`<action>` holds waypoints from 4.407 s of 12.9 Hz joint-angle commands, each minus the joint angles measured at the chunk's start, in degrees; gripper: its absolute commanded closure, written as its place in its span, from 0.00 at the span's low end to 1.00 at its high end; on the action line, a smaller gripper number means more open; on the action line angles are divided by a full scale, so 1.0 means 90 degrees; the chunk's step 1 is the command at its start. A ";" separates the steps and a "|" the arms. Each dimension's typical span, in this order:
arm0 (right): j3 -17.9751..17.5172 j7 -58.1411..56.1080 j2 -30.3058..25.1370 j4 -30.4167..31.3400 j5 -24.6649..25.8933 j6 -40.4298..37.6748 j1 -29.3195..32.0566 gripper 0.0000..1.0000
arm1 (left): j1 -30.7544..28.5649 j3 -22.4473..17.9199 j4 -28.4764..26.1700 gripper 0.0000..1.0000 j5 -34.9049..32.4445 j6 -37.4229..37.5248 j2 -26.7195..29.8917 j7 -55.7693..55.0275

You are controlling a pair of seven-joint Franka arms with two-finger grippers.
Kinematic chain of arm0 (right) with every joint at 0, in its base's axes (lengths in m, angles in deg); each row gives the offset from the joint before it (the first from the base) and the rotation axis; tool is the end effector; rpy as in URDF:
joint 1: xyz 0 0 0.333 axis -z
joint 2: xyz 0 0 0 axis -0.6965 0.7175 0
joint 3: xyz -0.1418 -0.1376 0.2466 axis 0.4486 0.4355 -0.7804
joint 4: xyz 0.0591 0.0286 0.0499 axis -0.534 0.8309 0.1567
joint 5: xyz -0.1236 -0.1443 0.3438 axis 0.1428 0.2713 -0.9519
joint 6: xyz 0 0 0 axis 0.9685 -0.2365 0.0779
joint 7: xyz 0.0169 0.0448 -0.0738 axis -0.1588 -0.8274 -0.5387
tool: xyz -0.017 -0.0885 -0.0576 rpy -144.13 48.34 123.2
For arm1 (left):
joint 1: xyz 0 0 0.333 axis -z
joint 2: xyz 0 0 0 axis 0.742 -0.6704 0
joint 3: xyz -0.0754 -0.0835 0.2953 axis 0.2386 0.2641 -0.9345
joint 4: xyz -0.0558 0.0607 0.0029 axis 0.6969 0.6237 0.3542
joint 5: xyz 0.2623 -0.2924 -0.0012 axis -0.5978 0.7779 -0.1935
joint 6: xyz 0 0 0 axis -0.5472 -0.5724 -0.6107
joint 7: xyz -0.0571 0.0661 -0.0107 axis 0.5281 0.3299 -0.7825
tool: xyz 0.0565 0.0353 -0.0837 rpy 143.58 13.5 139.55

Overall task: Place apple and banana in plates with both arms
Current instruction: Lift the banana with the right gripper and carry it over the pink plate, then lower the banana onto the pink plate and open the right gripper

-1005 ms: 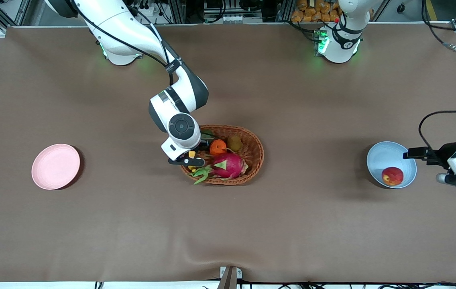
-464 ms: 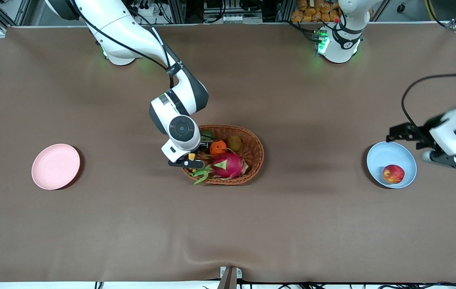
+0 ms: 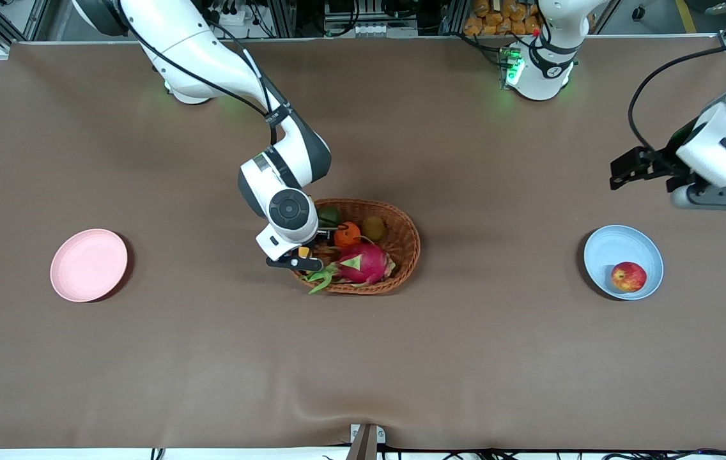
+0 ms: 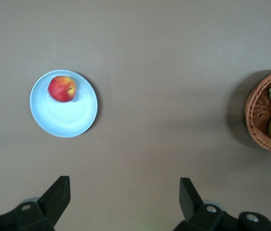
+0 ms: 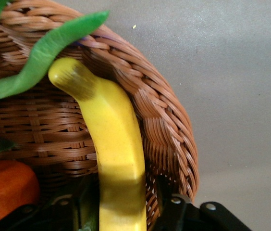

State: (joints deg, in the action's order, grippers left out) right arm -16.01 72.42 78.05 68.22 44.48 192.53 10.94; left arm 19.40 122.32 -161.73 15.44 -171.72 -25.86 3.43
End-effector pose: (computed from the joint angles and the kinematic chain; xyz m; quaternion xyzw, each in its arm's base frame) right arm 0.5561 0.3837 0.2194 0.9932 -0.0491 -0.0924 0.0503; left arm 0.5660 -0.0746 0.6149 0.9995 -0.0183 -0.0254 0.0067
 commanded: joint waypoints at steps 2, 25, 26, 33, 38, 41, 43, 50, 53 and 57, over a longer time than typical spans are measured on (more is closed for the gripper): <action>-0.0029 0.0055 0.0101 -0.0197 0.0147 -0.0057 0.0047 1.00 | 0.0061 -0.0032 0.0337 0.00 -0.0102 0.0352 0.0281 -0.0008; 0.0526 -0.6005 -0.1823 0.0424 0.0109 -0.1340 0.4040 1.00 | 0.3812 -0.3899 -0.0699 0.00 -0.0073 0.0528 0.1475 -0.0233; 0.0682 -0.6387 -0.1814 0.0689 0.0099 -0.1017 0.4158 1.00 | 0.3831 -0.3890 -0.0621 0.00 -0.0083 0.0528 0.1436 -0.0232; 0.0752 -0.8246 -0.1374 0.1695 0.0030 0.0985 0.5194 1.00 | 0.3841 -0.3890 -0.0259 0.00 -0.0092 0.0577 0.1201 -0.0252; 0.0743 -0.8246 -0.1121 0.2098 0.0011 0.1622 0.5223 1.00 | 0.3792 -0.3870 -0.0259 0.00 -0.0092 0.0684 0.1201 -0.0242; 0.0743 -0.8246 -0.0954 0.2108 -0.0232 0.1798 0.5214 0.83 | 0.3782 -0.3880 -0.0259 0.00 -0.0092 0.0684 0.1201 -0.0223; 0.0752 -0.8237 -0.0944 0.2098 -0.0292 0.1798 0.5185 0.49 | 0.3782 -0.3880 -0.0259 0.00 -0.0102 0.0684 0.1201 -0.0232; 0.0733 -0.8246 -0.1022 0.1495 -0.0282 0.1002 0.5009 0.00 | 0.3802 -0.3870 -0.0259 0.00 -0.0112 0.0684 0.1201 -0.0232; 0.0713 -0.8091 -0.1061 0.0305 -0.0312 -0.0841 0.4823 0.00 | 0.3831 -0.3870 -0.0259 0.00 -0.0112 0.0684 0.1201 -0.0252; 0.0684 -0.6387 -0.1285 -0.0616 -0.0809 -0.2419 0.4346 0.00 | 0.3831 -0.3870 -0.0259 0.00 -0.0112 0.0684 0.1201 -0.0242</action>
State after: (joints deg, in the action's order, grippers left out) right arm -9.86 7.49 67.36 64.89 38.67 174.38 52.32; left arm 53.41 87.56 -165.58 15.44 -166.70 -14.39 1.34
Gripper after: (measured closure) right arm 0.000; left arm 0.000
